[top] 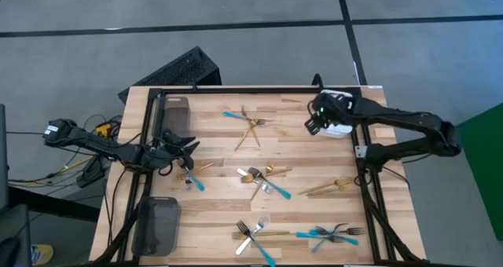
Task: Sort silverware by color (type)
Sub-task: Put the blue fork into the top black bin
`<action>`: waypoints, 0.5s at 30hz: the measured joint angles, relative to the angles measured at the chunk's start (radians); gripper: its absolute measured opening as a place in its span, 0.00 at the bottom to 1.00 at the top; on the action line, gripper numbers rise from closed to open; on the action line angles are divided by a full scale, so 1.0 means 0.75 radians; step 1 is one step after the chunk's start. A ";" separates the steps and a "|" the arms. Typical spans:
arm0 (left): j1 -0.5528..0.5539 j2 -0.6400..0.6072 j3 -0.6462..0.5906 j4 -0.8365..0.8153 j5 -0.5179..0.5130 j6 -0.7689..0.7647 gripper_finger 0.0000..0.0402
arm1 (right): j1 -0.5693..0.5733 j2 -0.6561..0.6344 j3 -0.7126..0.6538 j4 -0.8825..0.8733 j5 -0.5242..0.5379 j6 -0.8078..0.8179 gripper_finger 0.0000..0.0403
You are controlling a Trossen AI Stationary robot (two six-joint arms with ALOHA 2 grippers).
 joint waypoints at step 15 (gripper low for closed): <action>-0.003 0.001 0.038 0.274 0.207 0.185 0.30 | 0.509 0.059 0.000 0.270 0.013 0.118 0.49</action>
